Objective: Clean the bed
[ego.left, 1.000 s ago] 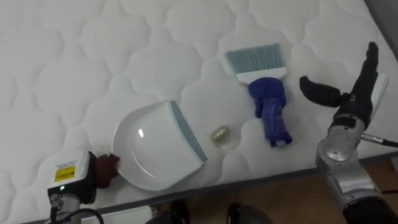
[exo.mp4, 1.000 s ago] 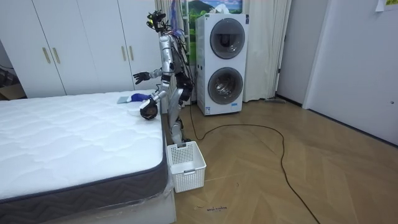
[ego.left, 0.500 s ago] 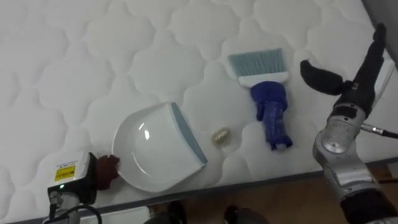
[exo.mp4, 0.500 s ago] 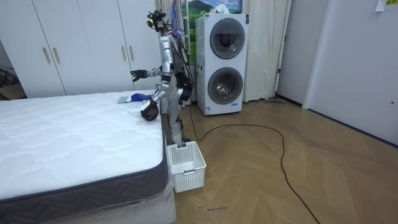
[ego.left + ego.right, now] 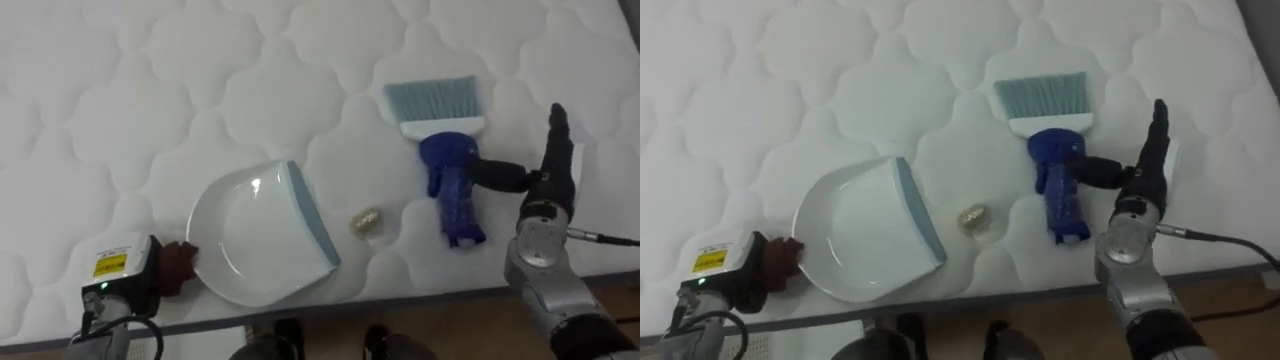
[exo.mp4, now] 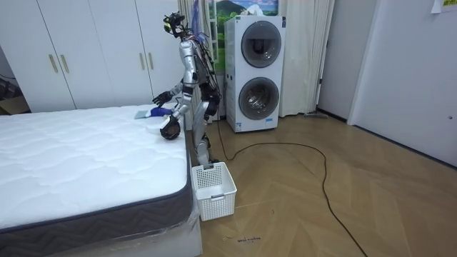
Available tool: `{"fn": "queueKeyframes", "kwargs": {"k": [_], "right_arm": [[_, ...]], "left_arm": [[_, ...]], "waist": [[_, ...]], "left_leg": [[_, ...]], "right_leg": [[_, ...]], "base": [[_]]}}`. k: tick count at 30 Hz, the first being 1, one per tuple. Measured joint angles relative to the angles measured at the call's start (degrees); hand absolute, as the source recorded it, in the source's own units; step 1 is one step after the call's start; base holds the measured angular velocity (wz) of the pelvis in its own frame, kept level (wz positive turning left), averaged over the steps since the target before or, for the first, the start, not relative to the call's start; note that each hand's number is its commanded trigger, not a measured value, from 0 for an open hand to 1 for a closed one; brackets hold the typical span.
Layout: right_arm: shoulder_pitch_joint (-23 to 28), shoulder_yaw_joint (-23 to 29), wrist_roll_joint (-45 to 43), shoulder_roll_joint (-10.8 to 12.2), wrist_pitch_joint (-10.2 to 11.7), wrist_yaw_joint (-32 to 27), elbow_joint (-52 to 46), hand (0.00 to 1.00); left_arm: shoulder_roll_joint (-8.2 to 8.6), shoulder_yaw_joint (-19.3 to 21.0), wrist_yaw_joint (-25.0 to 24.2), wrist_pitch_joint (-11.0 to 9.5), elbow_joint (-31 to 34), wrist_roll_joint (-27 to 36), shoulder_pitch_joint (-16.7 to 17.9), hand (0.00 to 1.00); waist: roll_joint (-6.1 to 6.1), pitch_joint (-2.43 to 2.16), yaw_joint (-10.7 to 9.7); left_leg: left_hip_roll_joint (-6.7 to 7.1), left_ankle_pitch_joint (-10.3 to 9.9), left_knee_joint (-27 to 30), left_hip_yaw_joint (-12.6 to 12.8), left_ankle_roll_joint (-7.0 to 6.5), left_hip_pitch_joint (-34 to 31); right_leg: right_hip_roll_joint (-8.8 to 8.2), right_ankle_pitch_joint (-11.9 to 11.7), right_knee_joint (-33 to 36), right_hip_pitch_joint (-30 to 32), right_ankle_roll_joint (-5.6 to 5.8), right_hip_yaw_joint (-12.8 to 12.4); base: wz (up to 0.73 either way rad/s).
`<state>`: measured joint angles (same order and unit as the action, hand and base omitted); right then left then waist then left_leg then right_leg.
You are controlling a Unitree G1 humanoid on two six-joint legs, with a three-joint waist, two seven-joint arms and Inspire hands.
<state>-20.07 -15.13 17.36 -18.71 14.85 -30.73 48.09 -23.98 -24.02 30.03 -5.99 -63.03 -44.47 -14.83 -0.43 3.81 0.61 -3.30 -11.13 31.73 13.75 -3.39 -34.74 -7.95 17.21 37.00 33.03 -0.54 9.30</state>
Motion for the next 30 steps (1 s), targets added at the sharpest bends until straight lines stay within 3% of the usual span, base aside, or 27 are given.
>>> {"fn": "queueKeyframes", "kwargs": {"k": [8,19,23,26,30], "right_arm": [[-1.4,-0.7,2.8,0.0,0.0,7.7,3.4,0.00],[-3.6,-1.3,4.0,0.2,-1.2,12.3,6.2,0.00],[-5.8,-1.7,5.8,0.2,-1.2,14.7,10.2,0.00],[-6.4,-1.7,5.8,0.2,-1.2,15.3,10.9,0.00],[-6.9,-1.7,4.8,0.2,-1.2,16.6,12.9,0.00]], "left_arm": [[-0.09,-1.4,-0.9,-0.8,0.2,-0.1,-1.6,1.00],[-0.09,-1.9,-2.1,-0.6,1.4,-0.1,-2.4,1.00],[-0.07,-2.0,-2.1,-0.6,1.3,-0.1,-2.7,1.00],[0.03,-1.9,-2.1,-0.5,1.3,0.0,-2.8,1.00],[0.12,-1.9,-2.1,-0.2,1.1,-0.1,-2.8,1.00]], "waist": [[0.01,0.02,1.3],[0.13,0.06,1.5],[0.55,0.32,1.6],[1.40,0.80,1.7],[1.87,0.73,1.7]], "left_leg": [[-0.05,-0.1,0.6,-0.3,-0.11,-0.8],[0.00,-0.3,1.8,-0.8,-0.36,-1.7],[-0.09,-0.3,2.5,-1.3,-0.36,-1.9],[-0.42,-0.7,3.0,-1.3,-0.32,-2.0],[-0.39,-0.7,2.9,-1.4,-0.30,-1.4]], "right_leg": [[-0.15,0.1,0.1,0.1,0.03,0.8],[-0.73,0.6,1.2,0.5,-0.02,1.7],[-0.67,0.6,1.8,0.5,-0.03,2.0],[-0.34,0.6,2.0,0.4,-0.05,2.0],[0.15,0.6,1.9,-0.2,-0.12,2.0]], "base": [[0.05],[0.03],[0.04],[-0.05],[-0.01]]}}
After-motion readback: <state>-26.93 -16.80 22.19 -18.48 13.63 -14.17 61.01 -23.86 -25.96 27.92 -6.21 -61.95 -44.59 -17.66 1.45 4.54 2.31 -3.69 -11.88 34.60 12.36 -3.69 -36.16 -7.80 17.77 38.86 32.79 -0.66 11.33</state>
